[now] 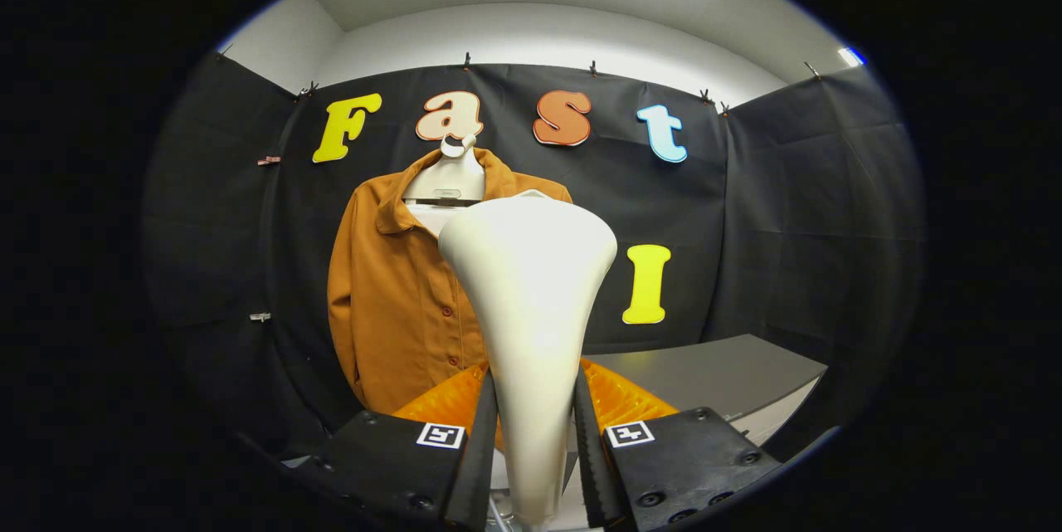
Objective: Iron the clothes twice with a garment steamer, once on the left side and once on the right side.
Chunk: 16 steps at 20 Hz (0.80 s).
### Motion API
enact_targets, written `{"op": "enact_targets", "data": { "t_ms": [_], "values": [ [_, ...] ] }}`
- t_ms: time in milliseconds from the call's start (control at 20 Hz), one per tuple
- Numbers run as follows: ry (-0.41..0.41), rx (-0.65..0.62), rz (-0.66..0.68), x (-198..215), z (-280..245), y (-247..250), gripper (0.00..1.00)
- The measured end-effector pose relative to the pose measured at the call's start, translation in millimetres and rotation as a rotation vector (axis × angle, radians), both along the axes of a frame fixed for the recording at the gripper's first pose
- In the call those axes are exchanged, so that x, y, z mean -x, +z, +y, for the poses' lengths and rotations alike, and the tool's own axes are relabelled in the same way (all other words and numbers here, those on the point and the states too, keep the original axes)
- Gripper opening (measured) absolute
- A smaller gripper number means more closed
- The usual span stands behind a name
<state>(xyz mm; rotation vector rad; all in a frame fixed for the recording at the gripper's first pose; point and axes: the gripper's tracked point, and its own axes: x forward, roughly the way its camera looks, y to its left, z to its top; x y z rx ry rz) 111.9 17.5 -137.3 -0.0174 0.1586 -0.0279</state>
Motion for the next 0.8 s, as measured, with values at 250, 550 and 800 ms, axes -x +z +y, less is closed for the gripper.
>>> {"op": "enact_targets", "data": {
  "t_ms": [250,550,800],
  "values": [
    [-0.003,-0.001,0.005,-1.1,-0.6,-1.4,0.47],
    [-0.009,0.0,0.01,-1.6,-2.0,-2.3,0.47],
    [-0.01,0.001,0.007,-1.8,-2.5,-2.0,0.47]
  ]
}}
